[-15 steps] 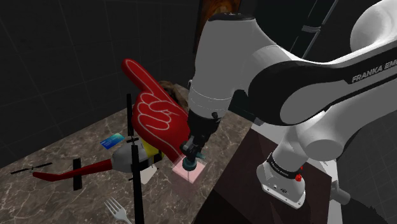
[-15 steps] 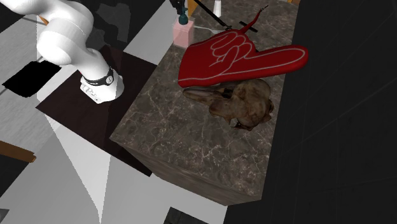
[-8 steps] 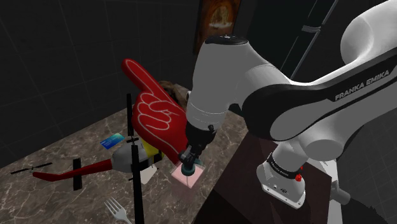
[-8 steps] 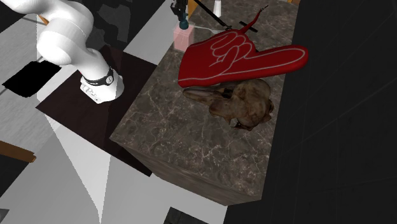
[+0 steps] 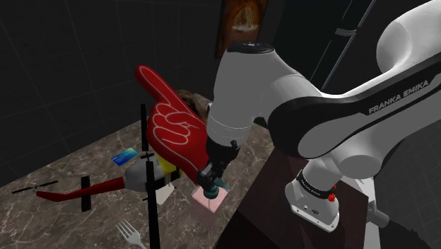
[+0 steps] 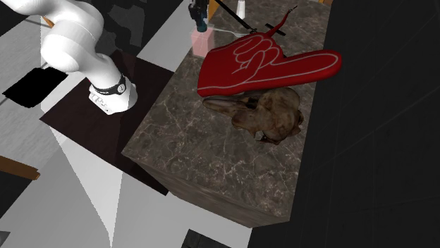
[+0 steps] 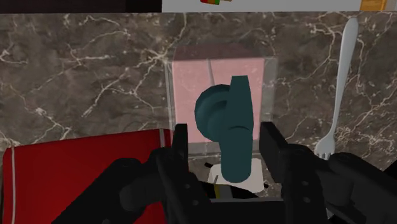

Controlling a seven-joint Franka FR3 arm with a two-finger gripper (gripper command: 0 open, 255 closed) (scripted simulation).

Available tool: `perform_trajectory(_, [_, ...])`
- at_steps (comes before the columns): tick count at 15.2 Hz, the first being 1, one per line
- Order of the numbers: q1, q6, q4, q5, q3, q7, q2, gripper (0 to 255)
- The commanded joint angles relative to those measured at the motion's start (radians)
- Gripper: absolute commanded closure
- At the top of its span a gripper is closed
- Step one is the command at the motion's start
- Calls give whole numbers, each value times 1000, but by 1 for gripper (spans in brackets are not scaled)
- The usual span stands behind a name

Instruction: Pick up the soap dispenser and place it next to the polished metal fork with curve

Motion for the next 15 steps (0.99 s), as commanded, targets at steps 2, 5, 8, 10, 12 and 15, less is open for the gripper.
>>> perform_trajectory(2, [0, 1, -7, 0, 1, 1, 3, 0])
perform_trajectory(5, [0, -4, -4, 0, 0, 0, 1, 0])
perform_trajectory(8, [3, -117, 59, -1, -29, -7, -51, 0])
perform_trajectory(10, [3, -146, 78, -2, -37, -8, -61, 0])
perform_trajectory(12, [3, -146, 78, -2, -37, -8, -61, 0])
perform_trajectory(15, [3, -146, 78, -2, -37, -8, -61, 0])
